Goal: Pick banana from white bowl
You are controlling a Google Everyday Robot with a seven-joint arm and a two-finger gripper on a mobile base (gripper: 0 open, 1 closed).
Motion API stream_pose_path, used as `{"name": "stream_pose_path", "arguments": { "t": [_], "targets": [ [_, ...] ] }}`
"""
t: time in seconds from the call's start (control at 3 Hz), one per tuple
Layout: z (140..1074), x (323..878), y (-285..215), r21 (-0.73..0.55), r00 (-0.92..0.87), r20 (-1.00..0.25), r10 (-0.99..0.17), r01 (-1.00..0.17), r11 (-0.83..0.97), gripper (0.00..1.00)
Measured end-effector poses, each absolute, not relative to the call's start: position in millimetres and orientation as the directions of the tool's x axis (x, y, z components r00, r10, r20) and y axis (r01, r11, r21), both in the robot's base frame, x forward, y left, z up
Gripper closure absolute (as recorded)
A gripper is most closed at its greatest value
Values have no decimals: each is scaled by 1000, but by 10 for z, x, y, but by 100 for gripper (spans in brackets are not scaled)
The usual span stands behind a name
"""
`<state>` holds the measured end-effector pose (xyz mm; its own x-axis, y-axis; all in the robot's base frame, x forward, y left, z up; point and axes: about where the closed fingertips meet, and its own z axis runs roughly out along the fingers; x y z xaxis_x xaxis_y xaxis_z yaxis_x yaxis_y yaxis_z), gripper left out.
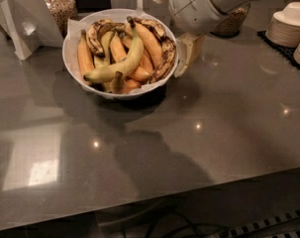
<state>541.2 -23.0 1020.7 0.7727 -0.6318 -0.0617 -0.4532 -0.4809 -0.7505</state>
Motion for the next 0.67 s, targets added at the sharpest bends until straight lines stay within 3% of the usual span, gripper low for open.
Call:
{"name": "stream_pose_path", "arguments": {
  "t": [0.67],
  "targets": [
    [10235,5393,-164,-758,807,3,-590,-383,-528,0]
  ]
}}
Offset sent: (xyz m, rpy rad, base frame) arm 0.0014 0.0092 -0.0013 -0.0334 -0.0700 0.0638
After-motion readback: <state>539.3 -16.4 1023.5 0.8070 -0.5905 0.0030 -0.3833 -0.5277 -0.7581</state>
